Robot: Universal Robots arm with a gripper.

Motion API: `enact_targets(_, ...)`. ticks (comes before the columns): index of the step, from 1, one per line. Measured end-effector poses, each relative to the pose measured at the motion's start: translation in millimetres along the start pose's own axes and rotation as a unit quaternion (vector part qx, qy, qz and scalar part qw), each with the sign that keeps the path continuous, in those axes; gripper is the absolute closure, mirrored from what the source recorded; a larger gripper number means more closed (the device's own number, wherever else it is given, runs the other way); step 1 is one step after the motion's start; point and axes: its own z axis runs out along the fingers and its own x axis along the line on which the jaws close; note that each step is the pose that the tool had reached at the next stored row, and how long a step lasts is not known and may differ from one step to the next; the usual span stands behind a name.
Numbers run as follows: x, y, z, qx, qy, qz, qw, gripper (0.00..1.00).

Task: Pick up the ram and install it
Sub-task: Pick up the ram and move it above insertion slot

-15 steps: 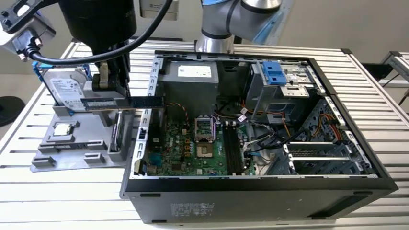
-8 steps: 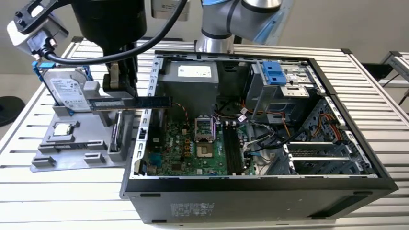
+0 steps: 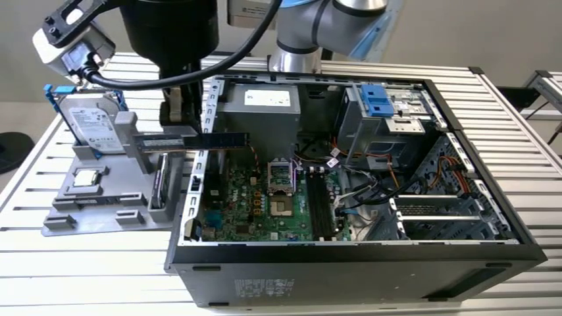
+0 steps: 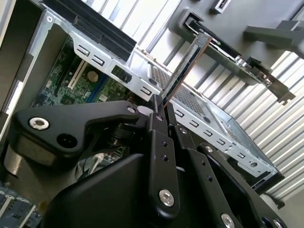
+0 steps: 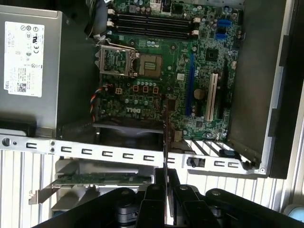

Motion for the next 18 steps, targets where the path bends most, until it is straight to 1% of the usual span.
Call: enact_targets(18,-2.7,34.2,-1.0,0.0013,0.0000,0.000,1.0000,1.00)
